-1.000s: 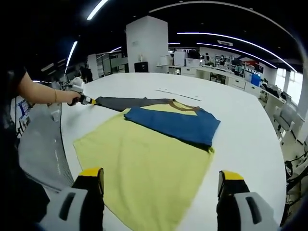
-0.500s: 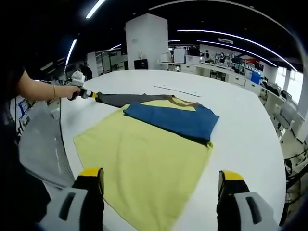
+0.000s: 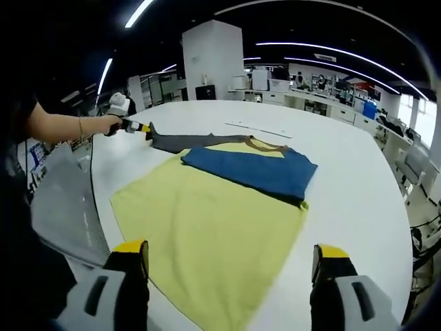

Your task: Fold the garment on the visible template until the final outline fits inside the template.

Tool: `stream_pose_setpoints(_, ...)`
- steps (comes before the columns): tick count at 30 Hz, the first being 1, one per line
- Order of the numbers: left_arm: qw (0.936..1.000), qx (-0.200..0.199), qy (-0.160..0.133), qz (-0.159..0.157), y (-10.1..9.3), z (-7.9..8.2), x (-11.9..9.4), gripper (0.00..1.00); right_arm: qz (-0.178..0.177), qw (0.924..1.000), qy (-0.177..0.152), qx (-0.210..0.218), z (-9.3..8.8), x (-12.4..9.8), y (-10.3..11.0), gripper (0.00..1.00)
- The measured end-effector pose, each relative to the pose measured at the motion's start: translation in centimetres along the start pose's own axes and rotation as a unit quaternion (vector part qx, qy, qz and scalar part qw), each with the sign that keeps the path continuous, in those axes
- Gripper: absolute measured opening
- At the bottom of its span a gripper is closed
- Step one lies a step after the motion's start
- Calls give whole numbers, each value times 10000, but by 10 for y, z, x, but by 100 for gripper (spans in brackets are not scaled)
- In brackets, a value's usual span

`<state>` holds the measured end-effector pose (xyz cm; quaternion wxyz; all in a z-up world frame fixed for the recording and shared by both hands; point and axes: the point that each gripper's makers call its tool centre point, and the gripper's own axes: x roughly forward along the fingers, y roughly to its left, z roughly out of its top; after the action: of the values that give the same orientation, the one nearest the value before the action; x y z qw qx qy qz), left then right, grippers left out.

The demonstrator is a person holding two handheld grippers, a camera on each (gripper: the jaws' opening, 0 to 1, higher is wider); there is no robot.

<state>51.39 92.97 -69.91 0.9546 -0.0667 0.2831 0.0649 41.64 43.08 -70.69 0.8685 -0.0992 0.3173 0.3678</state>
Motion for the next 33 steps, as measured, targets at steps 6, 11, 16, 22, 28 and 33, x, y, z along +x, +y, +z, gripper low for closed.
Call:
stream_pose_setpoints(6,9993,-13,-136,-341,-26,16,4,1,-15,10000,-7,-43,1,1,1,100)
stream_pose_setpoints(11,9985,130,-58,-520,-42,19,11,1,-8,10000,-12,-30,0,1,1,100)
stream_pose_setpoints(16,9968,107,-164,-776,-65,30,15,1,-4,10000,-14,-5,-1,1,0,100)
stream_pose_setpoints(22,9942,94,-208,-1048,-94,36,17,1,52,10000,-26,1,0,2,3,100)
stream_pose_setpoints(28,9907,-69,-422,-1295,-118,49,18,1,118,9999,-63,7,1,3,6,100)
stream_pose_setpoints(33,9889,-91,-467,-1407,-134,53,18,1,186,9997,-154,55,6,3,8,100)
